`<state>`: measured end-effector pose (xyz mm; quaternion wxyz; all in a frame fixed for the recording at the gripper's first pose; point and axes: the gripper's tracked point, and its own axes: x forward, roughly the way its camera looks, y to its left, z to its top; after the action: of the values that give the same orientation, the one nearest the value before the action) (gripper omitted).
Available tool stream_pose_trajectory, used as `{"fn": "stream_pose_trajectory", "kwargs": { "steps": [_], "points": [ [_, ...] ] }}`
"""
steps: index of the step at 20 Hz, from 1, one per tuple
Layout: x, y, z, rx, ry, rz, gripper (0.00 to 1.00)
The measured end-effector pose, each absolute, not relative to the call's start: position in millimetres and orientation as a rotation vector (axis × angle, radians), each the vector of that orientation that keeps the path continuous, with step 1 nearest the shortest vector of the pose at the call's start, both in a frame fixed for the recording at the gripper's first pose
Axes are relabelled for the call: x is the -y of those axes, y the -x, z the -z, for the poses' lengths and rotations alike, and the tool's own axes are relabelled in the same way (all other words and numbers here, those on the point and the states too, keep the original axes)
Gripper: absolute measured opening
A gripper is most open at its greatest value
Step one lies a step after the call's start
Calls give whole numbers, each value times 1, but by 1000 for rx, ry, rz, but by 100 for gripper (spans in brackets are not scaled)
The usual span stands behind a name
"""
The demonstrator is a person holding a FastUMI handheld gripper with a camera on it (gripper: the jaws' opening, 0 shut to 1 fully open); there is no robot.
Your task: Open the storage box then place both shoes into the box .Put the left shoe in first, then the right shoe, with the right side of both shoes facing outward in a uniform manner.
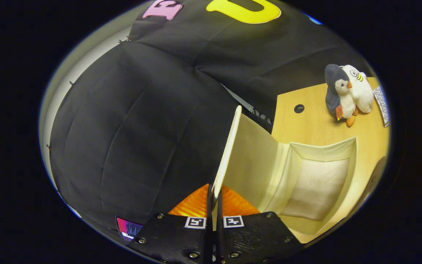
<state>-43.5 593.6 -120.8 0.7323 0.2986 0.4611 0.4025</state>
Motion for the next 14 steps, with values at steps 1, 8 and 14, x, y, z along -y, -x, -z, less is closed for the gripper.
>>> {"fn": "stream_pose_trajectory", "kwargs": {
  "steps": [1,8,14],
  "points": [
    [-609,44,123,-1018,-639,-892,3],
    [-693,49,163,-1064,-574,-865,3],
    [-726,58,215,-1121,-481,-785,3]
  ]
}}
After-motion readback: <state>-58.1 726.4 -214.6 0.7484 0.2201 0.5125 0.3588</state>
